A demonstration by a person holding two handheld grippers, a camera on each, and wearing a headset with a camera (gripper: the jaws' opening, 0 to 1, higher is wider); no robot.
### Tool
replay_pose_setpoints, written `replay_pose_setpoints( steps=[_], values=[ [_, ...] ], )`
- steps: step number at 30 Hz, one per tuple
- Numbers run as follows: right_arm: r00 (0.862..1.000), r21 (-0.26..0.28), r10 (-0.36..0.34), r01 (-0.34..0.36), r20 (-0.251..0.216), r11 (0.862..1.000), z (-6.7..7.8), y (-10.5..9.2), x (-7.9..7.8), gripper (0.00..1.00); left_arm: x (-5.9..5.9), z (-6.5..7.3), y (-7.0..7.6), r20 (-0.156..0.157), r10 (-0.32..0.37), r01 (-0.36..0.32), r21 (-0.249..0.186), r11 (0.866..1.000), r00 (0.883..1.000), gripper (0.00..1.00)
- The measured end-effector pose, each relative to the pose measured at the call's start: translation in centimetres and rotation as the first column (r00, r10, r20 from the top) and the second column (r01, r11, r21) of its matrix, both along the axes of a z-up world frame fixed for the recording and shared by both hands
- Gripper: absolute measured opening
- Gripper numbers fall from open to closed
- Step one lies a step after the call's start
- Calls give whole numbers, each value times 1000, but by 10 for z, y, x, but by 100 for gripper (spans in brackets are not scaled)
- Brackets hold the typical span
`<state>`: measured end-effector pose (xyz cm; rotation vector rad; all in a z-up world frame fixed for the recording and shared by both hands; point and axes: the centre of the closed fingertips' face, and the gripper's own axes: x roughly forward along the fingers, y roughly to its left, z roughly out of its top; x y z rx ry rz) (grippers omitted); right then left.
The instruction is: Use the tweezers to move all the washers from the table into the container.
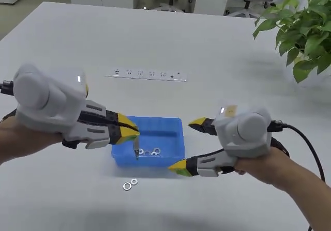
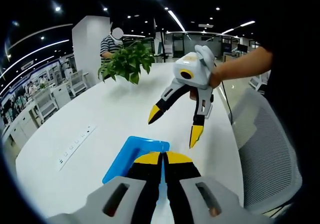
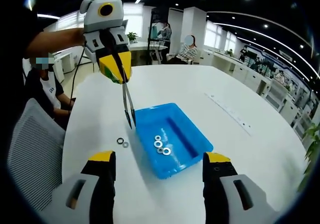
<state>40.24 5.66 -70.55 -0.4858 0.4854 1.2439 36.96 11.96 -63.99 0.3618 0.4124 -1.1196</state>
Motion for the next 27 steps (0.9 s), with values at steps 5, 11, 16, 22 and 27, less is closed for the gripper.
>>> replay_pose_setpoints(
  steps=[5,11,16,22,27],
  values=[
    [1000,18,-17,18,-12,1000,1,-1,-3,77,-6,-6,0,-5,0,0,-1,1000,1000,6],
    [999,14,-31,31,-8,999,-2,-4,-4,83,-12,-14,-2,-9,-2,2,0,1000,1000,6],
    [999,13,-37,37,-11,999,-3,-6,-8,89,-15,-20,-4,-4,-8,8,11,1000,1000,6],
    [999,19,-35,35,-17,999,-4,-4,-12,96,-17,-27,-4,-8,-2,3,14,1000,1000,6],
    [999,15,-29,30,-27,999,-7,-4,-15,97,-18,-33,-5,-9,-2,2,21,1000,1000,6]
  ],
)
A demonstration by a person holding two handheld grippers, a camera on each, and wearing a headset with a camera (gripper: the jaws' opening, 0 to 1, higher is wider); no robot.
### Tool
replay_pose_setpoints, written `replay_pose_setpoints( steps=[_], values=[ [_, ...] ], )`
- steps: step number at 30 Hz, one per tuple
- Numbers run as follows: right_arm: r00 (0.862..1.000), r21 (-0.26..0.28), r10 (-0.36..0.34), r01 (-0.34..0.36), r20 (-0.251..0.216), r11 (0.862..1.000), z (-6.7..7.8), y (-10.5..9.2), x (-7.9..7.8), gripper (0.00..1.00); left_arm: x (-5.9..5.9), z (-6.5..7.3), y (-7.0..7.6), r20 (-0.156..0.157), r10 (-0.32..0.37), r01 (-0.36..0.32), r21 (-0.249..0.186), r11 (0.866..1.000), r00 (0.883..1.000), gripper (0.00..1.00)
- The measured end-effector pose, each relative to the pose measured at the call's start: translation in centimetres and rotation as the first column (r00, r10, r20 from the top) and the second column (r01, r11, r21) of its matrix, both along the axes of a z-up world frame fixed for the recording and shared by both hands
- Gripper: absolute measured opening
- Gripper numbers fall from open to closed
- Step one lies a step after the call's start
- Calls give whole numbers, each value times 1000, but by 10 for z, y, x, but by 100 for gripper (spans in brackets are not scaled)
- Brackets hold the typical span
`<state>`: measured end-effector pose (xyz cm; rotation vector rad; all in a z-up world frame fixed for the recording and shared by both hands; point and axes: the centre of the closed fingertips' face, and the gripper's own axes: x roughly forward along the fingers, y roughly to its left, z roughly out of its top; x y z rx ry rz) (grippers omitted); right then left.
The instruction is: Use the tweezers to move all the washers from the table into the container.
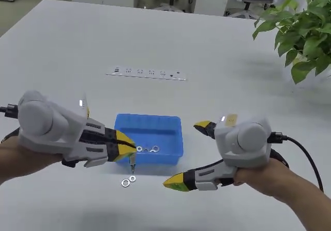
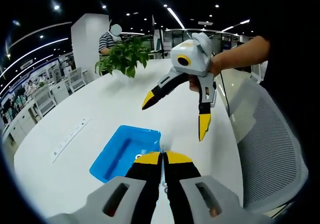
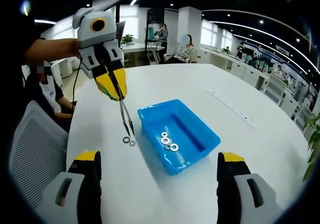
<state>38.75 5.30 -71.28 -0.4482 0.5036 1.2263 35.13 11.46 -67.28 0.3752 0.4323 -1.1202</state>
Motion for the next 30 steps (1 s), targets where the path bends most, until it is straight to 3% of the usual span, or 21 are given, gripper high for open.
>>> replay_pose_setpoints(
  steps=[30],
  values=[
    [999,-21,10,-11,-44,1000,-11,-5,-14,97,-5,-23,-3,-40,0,0,3,1000,999,6]
  ],
)
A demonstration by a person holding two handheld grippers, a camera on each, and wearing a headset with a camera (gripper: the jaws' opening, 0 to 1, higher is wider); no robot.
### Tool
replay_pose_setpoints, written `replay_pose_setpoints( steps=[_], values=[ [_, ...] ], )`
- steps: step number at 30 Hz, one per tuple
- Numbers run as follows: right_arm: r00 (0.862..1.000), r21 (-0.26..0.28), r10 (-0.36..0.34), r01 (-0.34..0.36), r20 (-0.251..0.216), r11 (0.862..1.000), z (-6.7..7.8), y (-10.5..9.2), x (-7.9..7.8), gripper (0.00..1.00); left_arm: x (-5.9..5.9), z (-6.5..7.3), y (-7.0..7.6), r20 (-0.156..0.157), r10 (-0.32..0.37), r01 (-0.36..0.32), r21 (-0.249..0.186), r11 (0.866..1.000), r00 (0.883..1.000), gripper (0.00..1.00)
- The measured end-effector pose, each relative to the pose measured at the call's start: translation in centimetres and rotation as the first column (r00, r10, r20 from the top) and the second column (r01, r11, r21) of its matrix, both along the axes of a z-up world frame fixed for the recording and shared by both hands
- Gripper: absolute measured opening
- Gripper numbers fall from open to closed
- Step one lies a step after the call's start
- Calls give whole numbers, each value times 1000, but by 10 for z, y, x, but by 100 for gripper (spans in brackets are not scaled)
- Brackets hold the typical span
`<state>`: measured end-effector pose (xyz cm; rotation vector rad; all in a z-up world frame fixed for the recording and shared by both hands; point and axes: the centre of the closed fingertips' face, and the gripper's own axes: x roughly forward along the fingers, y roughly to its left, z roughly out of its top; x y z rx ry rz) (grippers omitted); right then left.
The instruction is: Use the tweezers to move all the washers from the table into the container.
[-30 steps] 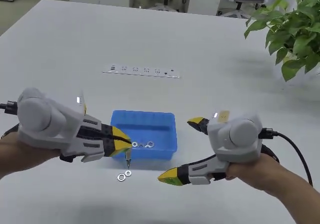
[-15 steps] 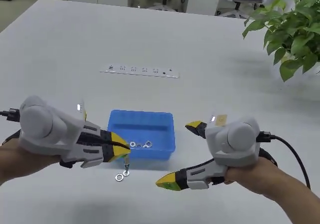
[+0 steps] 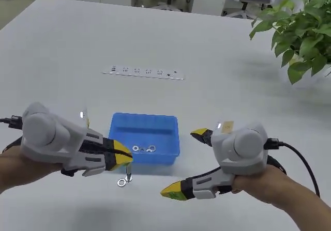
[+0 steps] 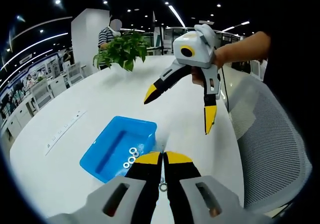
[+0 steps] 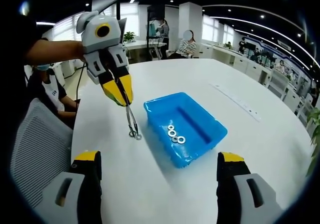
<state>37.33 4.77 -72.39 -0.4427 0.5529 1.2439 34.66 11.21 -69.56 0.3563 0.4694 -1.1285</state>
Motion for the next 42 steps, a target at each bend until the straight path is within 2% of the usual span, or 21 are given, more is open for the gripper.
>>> replay_pose_setpoints(
  steps=[12,22,26,29,31,34,42],
  values=[
    [1000,-8,7,-7,-11,1000,-4,0,-5,96,0,-2,-1,1,-14,14,-17,1000,1000,6],
    [999,2,40,-40,-17,999,-5,7,-10,92,-2,-3,-2,4,-30,30,-2,1000,1000,6],
    [995,24,97,-97,-4,995,-3,17,-15,85,-3,-3,-3,0,-35,35,-2,999,999,6],
    [988,31,155,-154,-12,988,-3,25,-21,76,-4,-3,-4,-5,-39,39,-4,999,999,6],
    [983,33,182,-181,-5,983,-4,30,-22,73,-4,-3,-4,-6,-37,37,-3,999,999,6],
    [979,32,205,-205,-4,978,-4,34,-24,69,-3,-3,-4,-12,-37,37,-2,999,999,6],
    [956,42,292,-292,-12,956,-8,48,-28,54,-4,-4,-6,-25,-50,50,2,999,998,6]
  ],
)
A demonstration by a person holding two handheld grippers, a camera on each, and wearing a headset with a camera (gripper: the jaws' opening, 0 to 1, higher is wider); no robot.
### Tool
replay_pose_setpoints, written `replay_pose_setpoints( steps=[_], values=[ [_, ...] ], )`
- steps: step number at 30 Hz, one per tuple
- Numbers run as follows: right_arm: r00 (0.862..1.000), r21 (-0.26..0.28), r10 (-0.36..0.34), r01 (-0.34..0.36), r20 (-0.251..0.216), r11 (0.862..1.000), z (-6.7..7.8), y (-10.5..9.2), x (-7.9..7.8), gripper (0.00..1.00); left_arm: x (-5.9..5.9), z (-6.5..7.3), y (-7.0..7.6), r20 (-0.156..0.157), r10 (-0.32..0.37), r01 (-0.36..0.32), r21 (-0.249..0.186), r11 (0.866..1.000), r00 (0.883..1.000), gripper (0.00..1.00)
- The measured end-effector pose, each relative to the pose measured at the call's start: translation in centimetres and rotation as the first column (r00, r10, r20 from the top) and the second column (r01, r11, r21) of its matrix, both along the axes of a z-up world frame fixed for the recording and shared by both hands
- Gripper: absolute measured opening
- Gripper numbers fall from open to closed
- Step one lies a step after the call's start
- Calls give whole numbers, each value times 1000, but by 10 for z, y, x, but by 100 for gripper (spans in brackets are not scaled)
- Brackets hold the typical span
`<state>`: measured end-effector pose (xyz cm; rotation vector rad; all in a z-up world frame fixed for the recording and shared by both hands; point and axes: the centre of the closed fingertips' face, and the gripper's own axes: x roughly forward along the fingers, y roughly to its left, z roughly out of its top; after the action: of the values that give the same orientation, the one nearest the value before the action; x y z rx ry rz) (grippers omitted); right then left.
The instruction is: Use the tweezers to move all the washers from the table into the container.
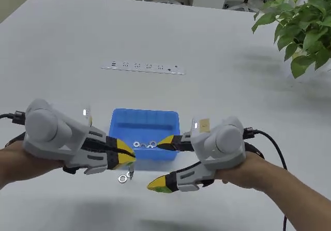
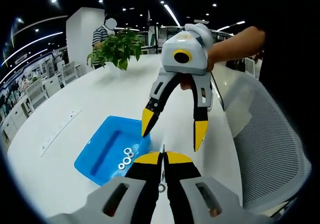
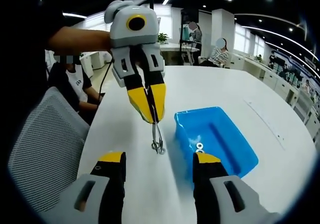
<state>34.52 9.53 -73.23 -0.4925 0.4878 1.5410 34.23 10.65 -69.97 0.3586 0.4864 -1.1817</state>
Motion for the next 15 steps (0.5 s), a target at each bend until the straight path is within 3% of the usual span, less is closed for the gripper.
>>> replay_pose_setpoints(
  steps=[9,15],
  values=[
    [998,9,69,-69,-7,998,-6,18,-6,35,1,-1,2,-10,2,-2,9,1000,1000,6],
    [994,3,107,-107,-6,994,-12,27,-10,29,1,-1,5,-18,15,-14,12,1000,1000,6]
  ],
)
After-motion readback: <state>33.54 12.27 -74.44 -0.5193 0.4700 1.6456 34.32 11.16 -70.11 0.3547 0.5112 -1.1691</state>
